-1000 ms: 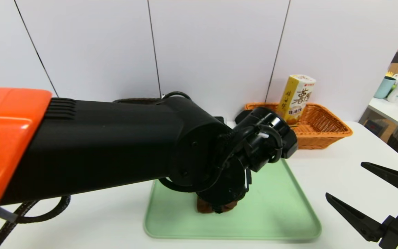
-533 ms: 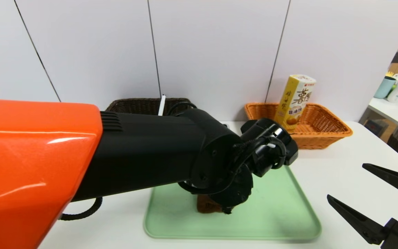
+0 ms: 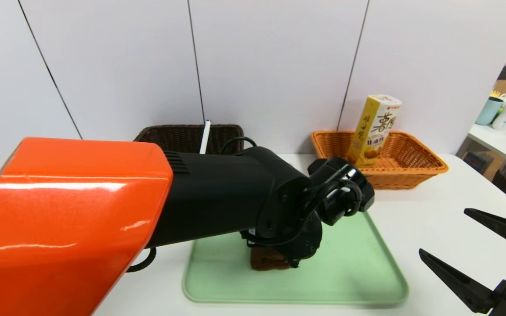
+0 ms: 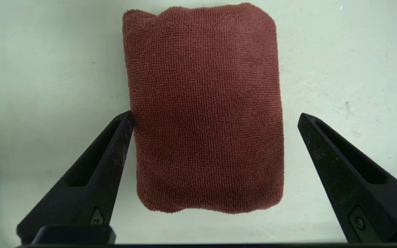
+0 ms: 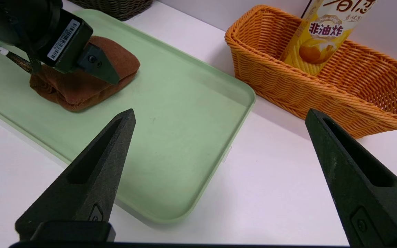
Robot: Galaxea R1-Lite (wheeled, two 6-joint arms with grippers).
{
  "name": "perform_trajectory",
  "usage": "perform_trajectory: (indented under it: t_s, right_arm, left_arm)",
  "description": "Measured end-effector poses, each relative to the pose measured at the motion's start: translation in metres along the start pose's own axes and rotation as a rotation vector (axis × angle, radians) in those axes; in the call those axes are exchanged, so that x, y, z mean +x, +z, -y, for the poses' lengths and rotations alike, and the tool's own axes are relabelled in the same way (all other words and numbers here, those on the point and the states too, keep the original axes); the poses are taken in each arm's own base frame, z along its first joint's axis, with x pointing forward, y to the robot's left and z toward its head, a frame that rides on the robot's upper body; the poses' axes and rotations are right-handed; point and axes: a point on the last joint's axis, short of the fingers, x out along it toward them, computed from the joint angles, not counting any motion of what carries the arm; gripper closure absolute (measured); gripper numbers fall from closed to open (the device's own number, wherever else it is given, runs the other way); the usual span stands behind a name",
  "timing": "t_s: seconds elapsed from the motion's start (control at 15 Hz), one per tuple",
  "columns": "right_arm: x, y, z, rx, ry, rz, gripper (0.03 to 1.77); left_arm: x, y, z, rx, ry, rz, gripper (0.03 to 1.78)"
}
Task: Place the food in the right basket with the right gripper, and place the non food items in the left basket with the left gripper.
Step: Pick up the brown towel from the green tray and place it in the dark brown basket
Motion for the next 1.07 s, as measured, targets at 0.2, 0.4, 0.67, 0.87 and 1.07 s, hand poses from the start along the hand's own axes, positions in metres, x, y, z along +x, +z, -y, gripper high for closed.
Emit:
perform_trajectory:
  t_s: [0.2, 0.4, 0.67, 0.87, 1.07]
  right_arm:
    - [0.0, 0.0, 0.0, 0.0, 0.002, 0.0, 0.1]
    - [0.0, 0.0, 0.0, 0.0, 0.005, 0.002, 0.1]
    - [0.0, 0.001, 0.0, 0.0, 0.004, 0.004, 0.1]
    - [0.0, 0.001, 0.0, 0.0, 0.0, 0.006, 0.1]
    - [0.0, 0.001, 0.0, 0.0, 0.0, 0.005, 0.1]
  left_arm:
    - [0.011, 0.003, -0.004, -0.014, 0.02, -0.015, 0.12]
    - [0.019, 0.005, -0.007, -0.019, 0.029, -0.03, 0.12]
    - [0.024, 0.005, -0.009, -0.018, 0.039, -0.034, 0.57]
    - [0.022, 0.006, -0.008, -0.016, 0.037, -0.034, 0.92]
    - [0.019, 0.006, -0.008, -0.019, 0.032, -0.03, 1.37]
